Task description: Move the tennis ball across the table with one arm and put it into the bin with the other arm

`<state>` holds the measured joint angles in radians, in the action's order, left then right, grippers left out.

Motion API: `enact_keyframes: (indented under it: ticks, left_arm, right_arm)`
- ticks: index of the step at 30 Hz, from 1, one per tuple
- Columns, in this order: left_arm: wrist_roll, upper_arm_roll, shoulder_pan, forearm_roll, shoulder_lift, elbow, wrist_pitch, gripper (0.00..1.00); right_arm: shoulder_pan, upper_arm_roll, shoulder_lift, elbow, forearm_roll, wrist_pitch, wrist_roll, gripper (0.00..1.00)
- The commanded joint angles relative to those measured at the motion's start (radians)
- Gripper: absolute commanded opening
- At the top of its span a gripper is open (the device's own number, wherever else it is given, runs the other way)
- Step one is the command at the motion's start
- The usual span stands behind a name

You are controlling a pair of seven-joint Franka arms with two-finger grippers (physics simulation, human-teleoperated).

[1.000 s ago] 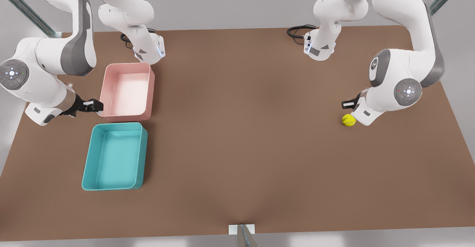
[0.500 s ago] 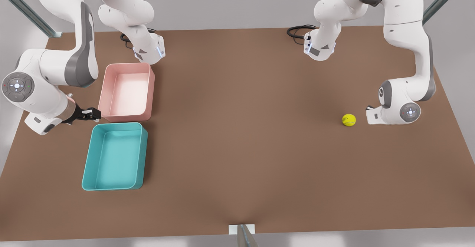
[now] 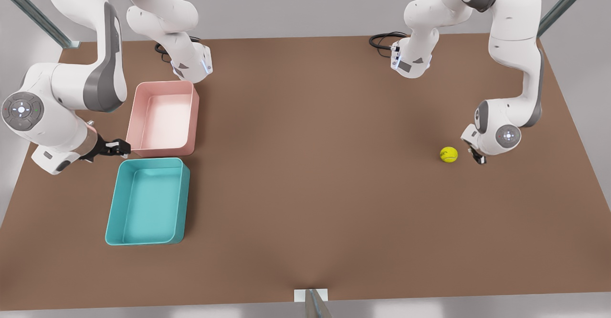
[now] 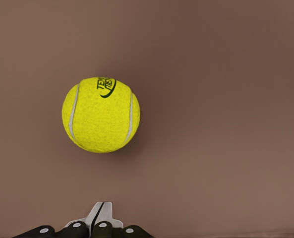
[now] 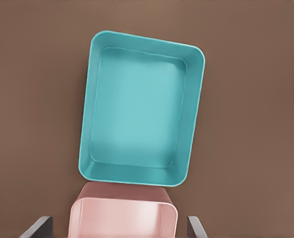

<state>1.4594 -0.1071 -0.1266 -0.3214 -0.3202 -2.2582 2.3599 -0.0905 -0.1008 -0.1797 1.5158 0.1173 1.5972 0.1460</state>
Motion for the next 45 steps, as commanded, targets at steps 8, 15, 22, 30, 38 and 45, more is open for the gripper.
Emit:
enact_keyframes:
  ticks: [8, 15, 22, 30, 38, 45]
  left_arm:
    - [0.289, 0.000, 0.007, -0.008, -0.042, -0.021, 0.082, 0.21]
    - [0.274, 0.000, 0.012, -0.008, -0.051, -0.021, 0.105, 0.21]
    - [0.030, 0.001, 0.130, -0.001, -0.062, -0.026, 0.105, 0.21]
    - [-1.259, 0.362, 0.263, 0.354, 0.030, 0.006, 0.049, 0.21]
    - [-1.763, 0.017, 0.249, 0.412, 0.067, 0.940, -1.027, 1.00]
    - [-1.521, 0.035, 0.249, 0.355, 0.023, 0.976, -1.059, 1.00]
  right_arm:
    - [-0.012, 0.006, -0.032, -0.039, 0.010, -0.006, 0.015, 1.00]
    - [-0.015, 0.006, -0.047, -0.048, 0.005, -0.008, 0.015, 1.00]
    - [-0.014, 0.004, -0.053, -0.048, 0.005, -0.008, 0.017, 1.00]
    - [-0.014, 0.004, -0.055, -0.048, 0.009, -0.010, 0.015, 1.00]
    - [-0.072, 0.006, -0.122, -0.062, -0.073, -0.008, 0.009, 1.00]
    - [-0.339, 0.007, -0.296, -0.192, -0.126, 0.066, -0.391, 1.00]
